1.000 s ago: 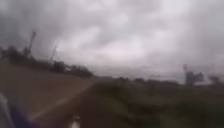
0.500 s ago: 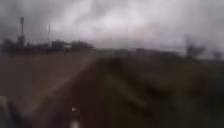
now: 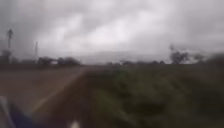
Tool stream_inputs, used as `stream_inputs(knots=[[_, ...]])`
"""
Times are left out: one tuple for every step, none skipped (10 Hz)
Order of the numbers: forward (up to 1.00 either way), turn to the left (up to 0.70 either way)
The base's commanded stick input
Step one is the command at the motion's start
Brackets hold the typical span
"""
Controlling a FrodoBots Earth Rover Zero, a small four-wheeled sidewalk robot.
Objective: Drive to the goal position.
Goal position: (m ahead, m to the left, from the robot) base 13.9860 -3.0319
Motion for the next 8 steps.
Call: stream_inputs(knots=[[0.0, 0.0], [0.0, 0.0], [0.0, 0.0], [0.0, 0.0], [0.0, 0.0], [0.0, 0.0], [0.0, 0.0], [-0.18, 0.0]])
